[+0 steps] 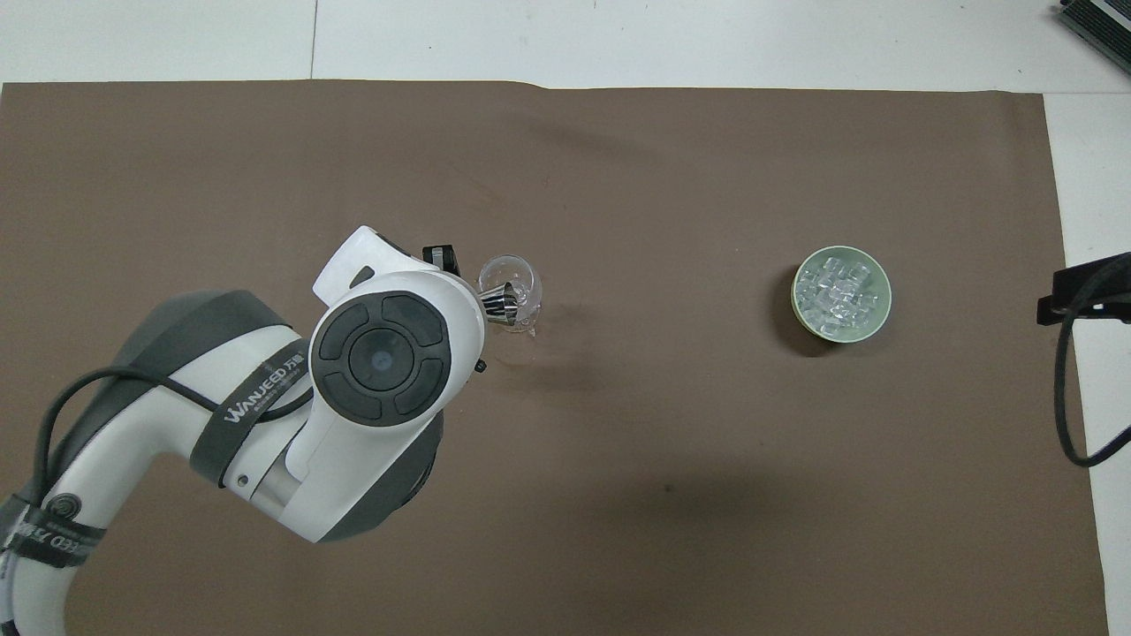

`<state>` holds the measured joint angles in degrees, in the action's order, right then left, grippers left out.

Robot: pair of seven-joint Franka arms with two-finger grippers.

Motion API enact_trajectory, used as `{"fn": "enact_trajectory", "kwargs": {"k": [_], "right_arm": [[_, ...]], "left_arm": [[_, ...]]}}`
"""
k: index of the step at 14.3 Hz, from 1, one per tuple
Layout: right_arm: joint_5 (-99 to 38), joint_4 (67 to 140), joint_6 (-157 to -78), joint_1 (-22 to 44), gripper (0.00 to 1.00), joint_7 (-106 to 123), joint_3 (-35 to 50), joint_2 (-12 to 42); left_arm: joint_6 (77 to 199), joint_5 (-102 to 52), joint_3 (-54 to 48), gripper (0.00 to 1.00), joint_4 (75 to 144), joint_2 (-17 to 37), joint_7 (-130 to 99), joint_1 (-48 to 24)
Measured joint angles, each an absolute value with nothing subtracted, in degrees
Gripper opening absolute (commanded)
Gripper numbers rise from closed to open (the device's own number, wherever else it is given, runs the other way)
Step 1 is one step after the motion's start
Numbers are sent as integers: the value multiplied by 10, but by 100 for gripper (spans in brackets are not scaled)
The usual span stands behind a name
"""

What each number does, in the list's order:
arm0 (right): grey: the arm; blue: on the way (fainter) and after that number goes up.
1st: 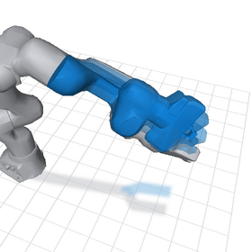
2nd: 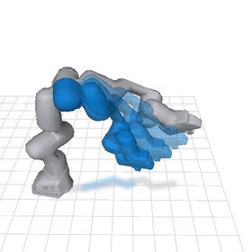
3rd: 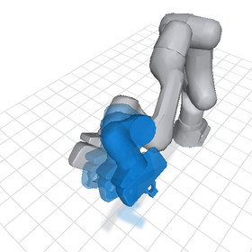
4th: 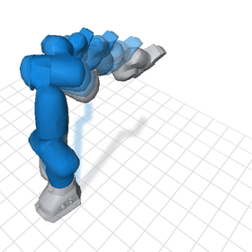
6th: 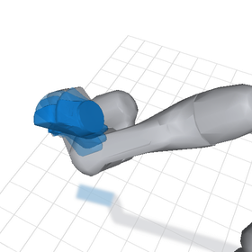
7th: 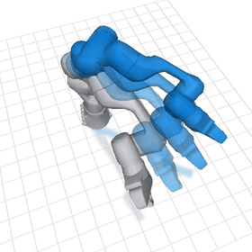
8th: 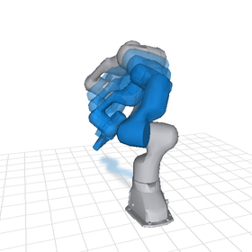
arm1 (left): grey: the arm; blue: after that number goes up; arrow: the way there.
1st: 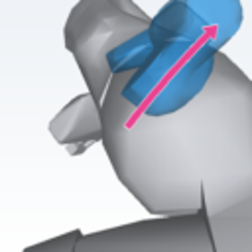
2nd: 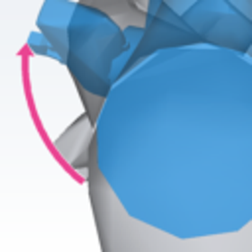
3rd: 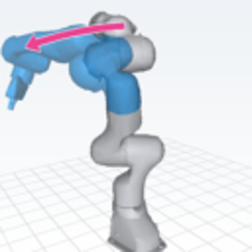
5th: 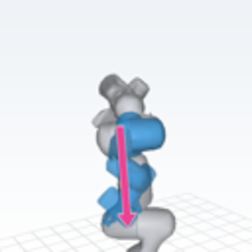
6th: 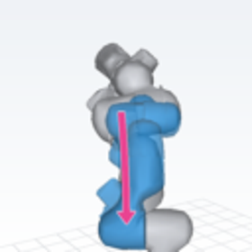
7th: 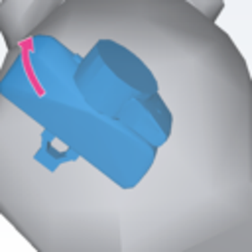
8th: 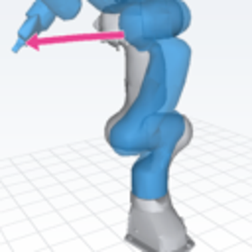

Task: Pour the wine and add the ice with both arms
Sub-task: 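Rotate the left wrist to tip the silver cup into the glass, then hold the silver cup tipped over the glass with the left gripper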

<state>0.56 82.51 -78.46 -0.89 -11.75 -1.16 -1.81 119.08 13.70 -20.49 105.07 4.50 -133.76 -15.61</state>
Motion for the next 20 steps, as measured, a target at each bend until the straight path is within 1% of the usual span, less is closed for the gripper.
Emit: {"fn": "enact_trajectory", "kwargs": {"k": [11, 20], "right_arm": [[6, 825, -785, -9, 100, -117, -12, -18], [6, 825, -785, -9, 100, -118, -12, -18]], "left_arm": [[1161, 177, -204, 0, 1035, 61, -1338, -168], [1158, 193, -199, 0, 1007, 84, -1340, -172]]}}
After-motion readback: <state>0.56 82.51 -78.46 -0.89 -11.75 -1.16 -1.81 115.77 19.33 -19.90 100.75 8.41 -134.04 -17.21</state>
